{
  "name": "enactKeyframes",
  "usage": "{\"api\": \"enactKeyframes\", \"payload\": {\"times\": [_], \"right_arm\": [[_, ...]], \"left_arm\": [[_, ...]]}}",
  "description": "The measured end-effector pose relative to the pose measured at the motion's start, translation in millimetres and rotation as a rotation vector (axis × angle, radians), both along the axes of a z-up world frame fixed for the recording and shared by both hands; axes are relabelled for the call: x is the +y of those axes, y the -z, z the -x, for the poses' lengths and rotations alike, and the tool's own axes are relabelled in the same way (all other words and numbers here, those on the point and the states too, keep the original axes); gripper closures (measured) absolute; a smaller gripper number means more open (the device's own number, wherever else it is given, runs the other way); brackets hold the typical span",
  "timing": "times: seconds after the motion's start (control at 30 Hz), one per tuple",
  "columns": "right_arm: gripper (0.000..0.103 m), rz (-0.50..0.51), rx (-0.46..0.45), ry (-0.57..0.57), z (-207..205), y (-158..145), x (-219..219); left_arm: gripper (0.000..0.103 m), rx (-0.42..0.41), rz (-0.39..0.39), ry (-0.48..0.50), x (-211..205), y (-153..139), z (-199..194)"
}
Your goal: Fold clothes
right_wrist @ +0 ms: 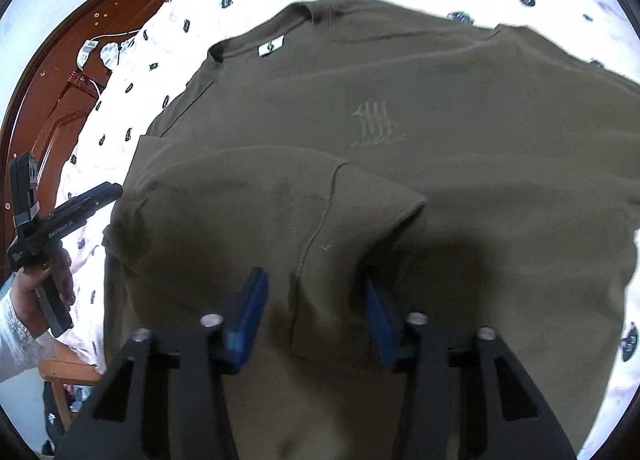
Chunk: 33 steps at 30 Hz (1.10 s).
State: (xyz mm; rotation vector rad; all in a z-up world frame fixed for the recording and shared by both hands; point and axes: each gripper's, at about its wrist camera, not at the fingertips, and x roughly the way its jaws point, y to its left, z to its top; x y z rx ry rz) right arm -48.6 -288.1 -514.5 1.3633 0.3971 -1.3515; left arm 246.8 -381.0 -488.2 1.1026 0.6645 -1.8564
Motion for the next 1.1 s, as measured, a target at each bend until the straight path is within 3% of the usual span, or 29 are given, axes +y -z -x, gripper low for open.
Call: {"api": "enactKeyframes", "payload": {"times": [0.07, 0.3, 0.5, 0.73, 0.87, 1.0, 1.07, 1.1], "right_arm": [[0.100, -0.023, -0.027, -0.010, -2.0, 7.0, -5.6], [0.100, -0.012, -0.097, 0.015, 2.3, -3.7, 11.3], [0.100, 0.000, -0.146, 0.015, 10.2, -19.8, 35.3], [0.100, -0.037, -0.177, 0.042, 21.7, -15.7, 45.5], [0.100, -0.087, -0.174, 0.042, 25.0, -5.9, 47.0], [0.096, -0.098, -0.166, 0.058, 28.0, -2.1, 47.8], [0.077, -0.098, -0.162, 0.068, 29.4, -1.2, 48.3], [0.074, -0.098, -0.160, 0.072, 30.1, -0.8, 48.6]], "left_arm": [[0.046, -0.001, 0.003, 0.001, -4.9, -0.5, -2.6], [0.046, -0.028, -0.034, 0.028, -41.3, 6.3, 4.1], [0.046, -0.176, -0.084, 0.162, -68.0, 34.8, 48.4], [0.046, -0.295, -0.115, 0.240, -77.5, 65.9, 82.9], [0.043, -0.279, -0.134, 0.217, -81.3, 74.7, 81.0], [0.044, -0.239, -0.107, 0.194, -75.4, 62.9, 73.3], [0.044, -0.197, -0.088, 0.183, -69.4, 52.2, 66.2], [0.044, -0.175, -0.079, 0.176, -63.6, 46.2, 60.3]]}}
